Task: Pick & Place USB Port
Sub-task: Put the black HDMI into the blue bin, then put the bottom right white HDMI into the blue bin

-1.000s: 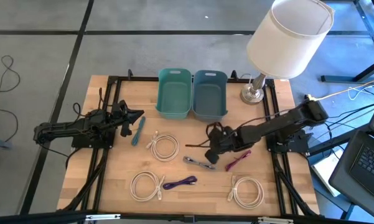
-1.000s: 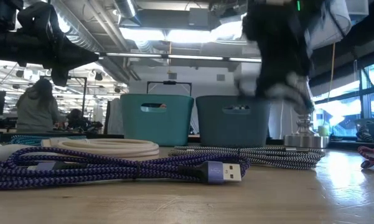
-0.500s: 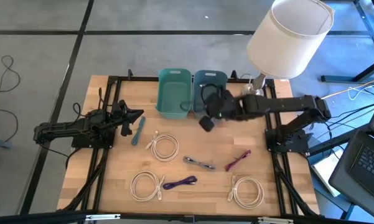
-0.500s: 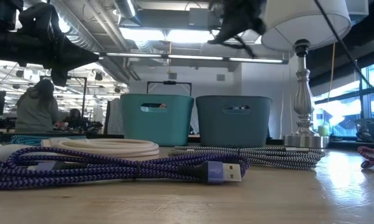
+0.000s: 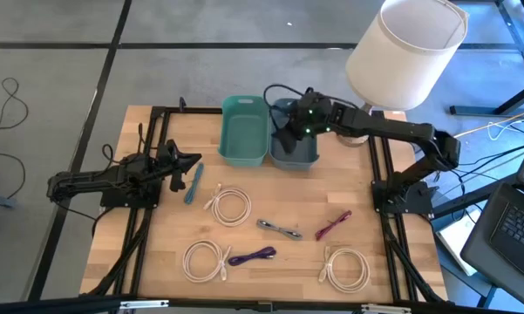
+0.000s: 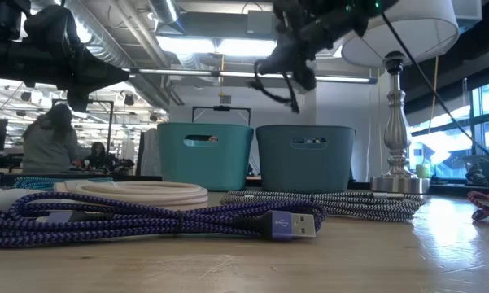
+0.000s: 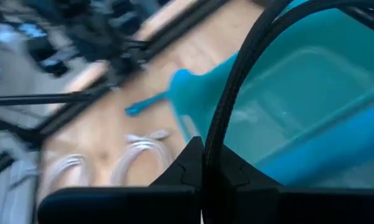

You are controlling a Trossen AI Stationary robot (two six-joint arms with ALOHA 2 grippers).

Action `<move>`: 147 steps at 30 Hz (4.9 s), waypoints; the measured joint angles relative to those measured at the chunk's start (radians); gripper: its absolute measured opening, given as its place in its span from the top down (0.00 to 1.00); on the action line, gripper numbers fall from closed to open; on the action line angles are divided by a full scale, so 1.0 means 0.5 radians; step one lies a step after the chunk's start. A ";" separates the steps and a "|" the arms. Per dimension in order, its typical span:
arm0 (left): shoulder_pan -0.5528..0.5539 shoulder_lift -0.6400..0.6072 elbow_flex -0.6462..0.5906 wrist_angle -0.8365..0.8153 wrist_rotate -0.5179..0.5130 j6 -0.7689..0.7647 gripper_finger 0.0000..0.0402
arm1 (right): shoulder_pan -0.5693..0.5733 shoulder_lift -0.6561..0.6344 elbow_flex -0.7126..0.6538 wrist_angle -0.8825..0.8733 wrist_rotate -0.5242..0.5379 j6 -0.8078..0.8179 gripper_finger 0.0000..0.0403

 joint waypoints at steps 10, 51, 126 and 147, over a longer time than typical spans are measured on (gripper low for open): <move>0.000 0.000 0.000 0.000 -0.012 0.035 0.99 | -0.204 0.002 -0.576 0.669 -0.182 0.328 0.98; 0.001 0.000 0.000 0.000 -0.010 0.017 0.99 | -0.383 0.360 -0.641 0.764 -0.248 0.160 0.54; 0.001 0.003 0.000 0.007 -0.073 0.067 0.99 | 1.637 -0.842 -0.412 -0.837 1.383 0.958 0.73; 0.000 0.053 0.000 0.014 -0.171 0.151 0.99 | 1.870 -0.271 -0.413 -1.546 0.390 1.735 0.89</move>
